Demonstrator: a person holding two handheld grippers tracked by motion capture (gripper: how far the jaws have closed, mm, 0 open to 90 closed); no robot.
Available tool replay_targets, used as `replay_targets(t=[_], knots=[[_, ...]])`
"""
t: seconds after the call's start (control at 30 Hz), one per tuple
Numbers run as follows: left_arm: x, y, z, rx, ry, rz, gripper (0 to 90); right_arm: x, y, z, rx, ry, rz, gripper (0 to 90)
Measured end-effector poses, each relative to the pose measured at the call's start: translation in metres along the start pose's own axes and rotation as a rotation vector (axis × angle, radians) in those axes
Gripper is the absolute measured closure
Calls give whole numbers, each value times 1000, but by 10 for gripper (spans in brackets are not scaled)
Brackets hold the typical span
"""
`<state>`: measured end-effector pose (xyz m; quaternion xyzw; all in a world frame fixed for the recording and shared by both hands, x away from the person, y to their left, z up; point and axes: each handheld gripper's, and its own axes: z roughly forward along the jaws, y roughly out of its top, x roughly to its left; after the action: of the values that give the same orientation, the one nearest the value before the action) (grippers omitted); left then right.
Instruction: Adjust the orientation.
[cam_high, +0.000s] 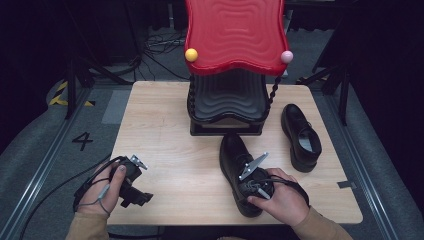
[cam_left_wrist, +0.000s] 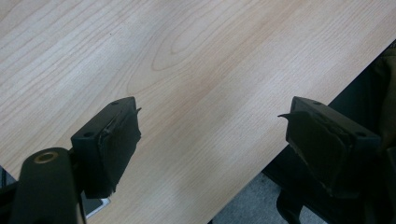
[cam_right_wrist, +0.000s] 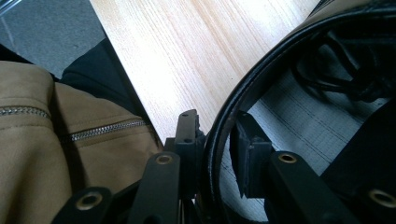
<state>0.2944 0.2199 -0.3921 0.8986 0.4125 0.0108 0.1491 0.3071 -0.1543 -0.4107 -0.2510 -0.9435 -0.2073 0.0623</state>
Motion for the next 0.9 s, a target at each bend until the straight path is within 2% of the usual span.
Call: replay_targets(t=[0.1,0.23,0.4,0.47,0.53,0.83,0.9], knots=[[1,0,0,0,1,1,183,-2,-1,-1,-2,12,-3,719],[1,0,0,-1,-1,4,183,-6,-1,0,-7,35,16,663],[0,0,0,1,-3,-7,182,-6,-1,-7,-23,52,18,615],[0,1,0,-1,-2,-4,182,-6,-2,-14,-63,61,14,578],[0,2,0,-1,-2,3,182,-7,-3,-19,-77,66,20,570],[0,2,0,-2,-1,2,178,-17,-10,-55,-208,44,27,551],[0,2,0,-2,-1,1,178,-18,-11,-57,-220,38,32,551]])
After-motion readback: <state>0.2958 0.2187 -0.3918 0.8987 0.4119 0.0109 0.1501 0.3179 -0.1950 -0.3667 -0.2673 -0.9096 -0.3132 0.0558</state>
